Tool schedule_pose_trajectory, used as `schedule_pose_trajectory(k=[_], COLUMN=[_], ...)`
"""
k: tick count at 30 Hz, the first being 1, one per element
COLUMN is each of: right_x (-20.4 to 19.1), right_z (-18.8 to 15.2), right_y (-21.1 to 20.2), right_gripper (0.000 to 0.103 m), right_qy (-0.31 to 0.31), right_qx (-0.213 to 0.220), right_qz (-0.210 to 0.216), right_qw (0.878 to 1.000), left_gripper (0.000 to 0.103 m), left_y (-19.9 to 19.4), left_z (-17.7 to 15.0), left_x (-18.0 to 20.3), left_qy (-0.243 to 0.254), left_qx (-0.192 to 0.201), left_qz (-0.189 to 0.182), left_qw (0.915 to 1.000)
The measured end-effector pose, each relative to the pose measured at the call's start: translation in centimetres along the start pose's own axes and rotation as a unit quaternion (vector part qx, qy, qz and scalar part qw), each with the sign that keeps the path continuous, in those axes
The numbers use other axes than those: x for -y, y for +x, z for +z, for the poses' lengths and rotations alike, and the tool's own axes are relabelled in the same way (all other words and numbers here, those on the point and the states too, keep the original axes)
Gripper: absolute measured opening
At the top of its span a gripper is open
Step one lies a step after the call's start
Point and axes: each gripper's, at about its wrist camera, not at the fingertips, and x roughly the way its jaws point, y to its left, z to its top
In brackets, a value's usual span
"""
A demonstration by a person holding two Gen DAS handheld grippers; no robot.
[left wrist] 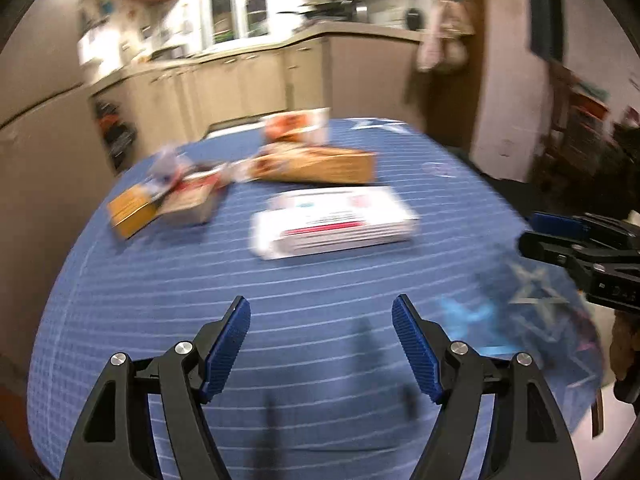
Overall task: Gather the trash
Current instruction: 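Move both tools back over the table trash, then grasp the gold cigarette pack with left gripper while right grasps white snack bag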
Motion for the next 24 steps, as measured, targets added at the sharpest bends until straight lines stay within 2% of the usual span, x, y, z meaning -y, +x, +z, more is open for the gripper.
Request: schedule_pose_trajectory(k=[5,9,12,16,21,24], right_x=[-1.7,-3.6,-5.2,-7.0,-8.4,-8.6], right_z=[1.2,2.5,3.6,4.3,4.1,4.4], right_y=[2.3,4.1,4.7,5.2,6.0,6.5], right_gripper=[0.056,0.057,0.058,0.062,0.063,0.063], right_qy=[-0.015,-0.022,-0.035,-0.039,-0.054,-0.055], right_qx=[-0.002,-0.006,0.0,0.009,-0.002,-0.007], right_qz=[0.018,0.036,0.042,0.055,0.056,0.052], right_qw=[1.0,0.999,0.999,0.998,0.997,0.997], left_gripper=[0.075,0.075,0.075,0.075,0.075,0.075], left_y=[0.8,1.1,2.3,5.8,10.4,12.3], left_z=[0.9,3.8,6.7,9.7,11.5,11.8], left_x=[-7.0,-13.7,-18.0,-22.1,-24.7,-24.8], left_qy=[-0.062,-0.129,-0.156,-0.185,-0.229,-0.227], left_qx=[-0.008,-0.004,0.003,-0.018,-0.058,-0.072], left_qz=[0.059,0.105,0.14,0.157,0.111,0.111], left_qw=[0.9963,0.9861,0.9777,0.9699,0.9654,0.965])
